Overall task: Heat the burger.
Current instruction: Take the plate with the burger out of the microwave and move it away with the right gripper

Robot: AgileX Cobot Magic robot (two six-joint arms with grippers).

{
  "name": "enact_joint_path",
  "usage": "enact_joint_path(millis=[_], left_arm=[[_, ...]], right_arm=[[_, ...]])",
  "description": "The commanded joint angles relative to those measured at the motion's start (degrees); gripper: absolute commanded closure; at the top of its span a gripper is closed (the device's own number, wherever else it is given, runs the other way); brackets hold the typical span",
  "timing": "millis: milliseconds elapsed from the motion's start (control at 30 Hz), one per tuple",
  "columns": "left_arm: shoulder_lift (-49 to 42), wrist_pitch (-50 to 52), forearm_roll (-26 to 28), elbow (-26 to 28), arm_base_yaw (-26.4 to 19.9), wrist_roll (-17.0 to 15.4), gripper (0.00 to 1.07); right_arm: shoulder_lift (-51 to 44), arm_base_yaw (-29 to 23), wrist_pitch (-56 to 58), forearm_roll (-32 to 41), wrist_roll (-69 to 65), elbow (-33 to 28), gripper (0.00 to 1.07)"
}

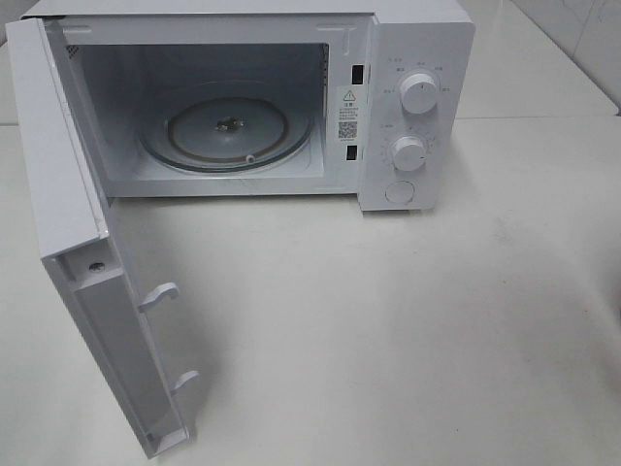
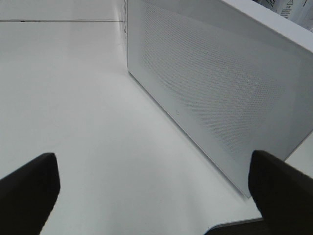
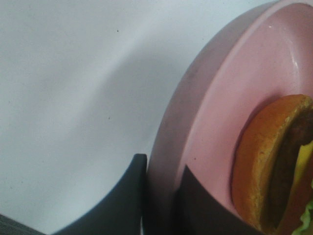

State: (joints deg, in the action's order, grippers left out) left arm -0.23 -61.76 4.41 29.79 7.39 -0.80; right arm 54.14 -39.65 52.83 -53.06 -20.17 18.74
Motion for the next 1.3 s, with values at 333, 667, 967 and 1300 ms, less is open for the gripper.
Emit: enact_joint_path(millis=[333,667,967,1300], left_arm=[[-1.1,0.5,0.3,-0.1,-0.1,-0.2,0.09],[-1.1,0.5,0.3,-0.1,-0.1,-0.2,0.09],[-1.1,0.5,0.3,-0.1,-0.1,-0.2,0.09],[-1.1,0.5,0.3,-0.1,-0.1,-0.2,0.09]], right_arm=[[15.4,0.3,-0.1,-4.9,-19.7,4.6,1.07],[32.0,0.3,0.5,-6.4,-35.5,10.0,1.07],[40.7,0.3,-1.9,-8.9,-44.4,10.0,1.06],[47.8,0.3,-3.3,-13.7,-55.1,10.0,1.03]])
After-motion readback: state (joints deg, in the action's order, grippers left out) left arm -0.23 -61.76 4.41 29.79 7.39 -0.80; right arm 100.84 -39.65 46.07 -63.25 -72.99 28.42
